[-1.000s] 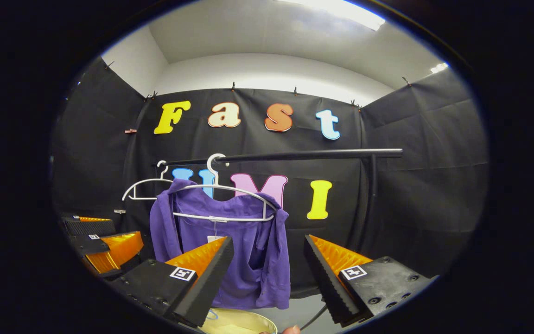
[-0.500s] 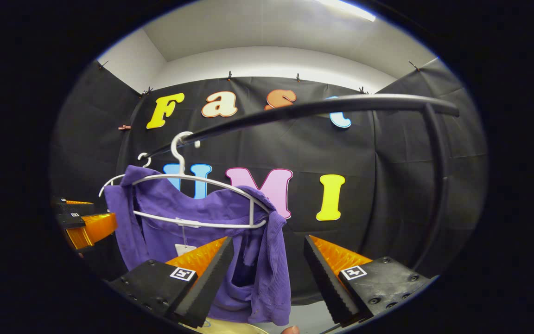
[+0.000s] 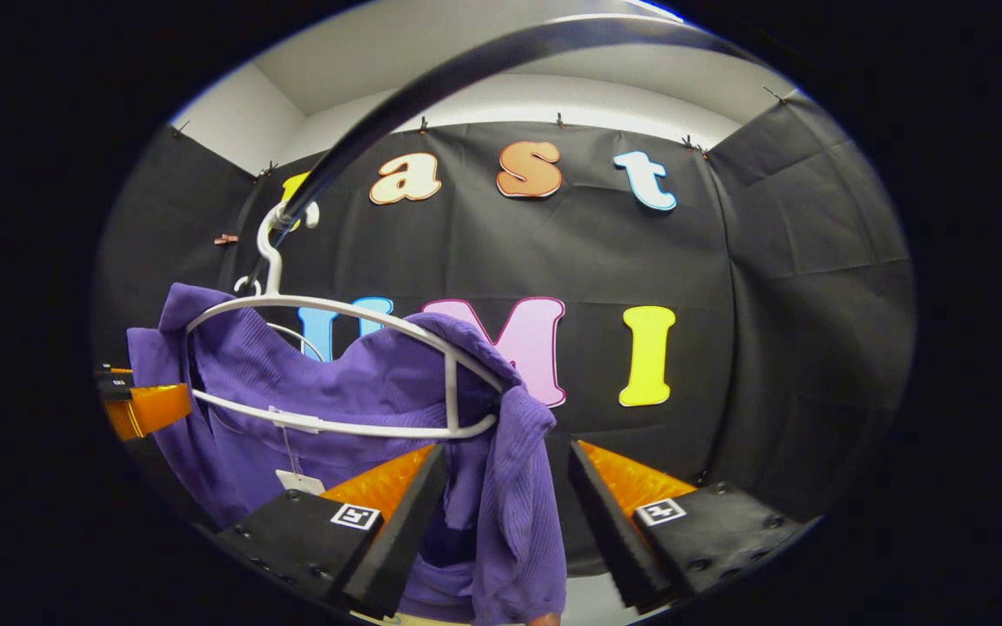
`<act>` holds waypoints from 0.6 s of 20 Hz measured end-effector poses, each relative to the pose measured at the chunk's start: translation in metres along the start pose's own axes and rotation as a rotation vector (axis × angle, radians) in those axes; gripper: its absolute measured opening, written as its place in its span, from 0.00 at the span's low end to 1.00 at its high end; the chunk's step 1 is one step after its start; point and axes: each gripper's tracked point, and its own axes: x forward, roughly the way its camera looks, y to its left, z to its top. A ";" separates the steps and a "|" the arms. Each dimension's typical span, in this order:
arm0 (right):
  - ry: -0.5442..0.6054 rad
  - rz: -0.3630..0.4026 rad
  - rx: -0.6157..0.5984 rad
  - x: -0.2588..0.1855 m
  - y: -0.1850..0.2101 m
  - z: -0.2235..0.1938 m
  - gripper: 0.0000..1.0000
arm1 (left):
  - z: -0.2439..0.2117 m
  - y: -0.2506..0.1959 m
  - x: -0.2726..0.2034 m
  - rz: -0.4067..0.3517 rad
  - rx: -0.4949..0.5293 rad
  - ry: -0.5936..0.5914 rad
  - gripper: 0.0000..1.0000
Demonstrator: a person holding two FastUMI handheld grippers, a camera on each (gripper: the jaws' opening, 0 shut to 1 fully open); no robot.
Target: Grasp the clothes on the hanger with both hands and then place them into the laundry hamper below.
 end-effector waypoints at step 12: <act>-0.039 0.068 -0.091 0.008 0.005 -0.002 0.09 | -0.016 0.013 0.022 -0.024 0.016 0.049 0.07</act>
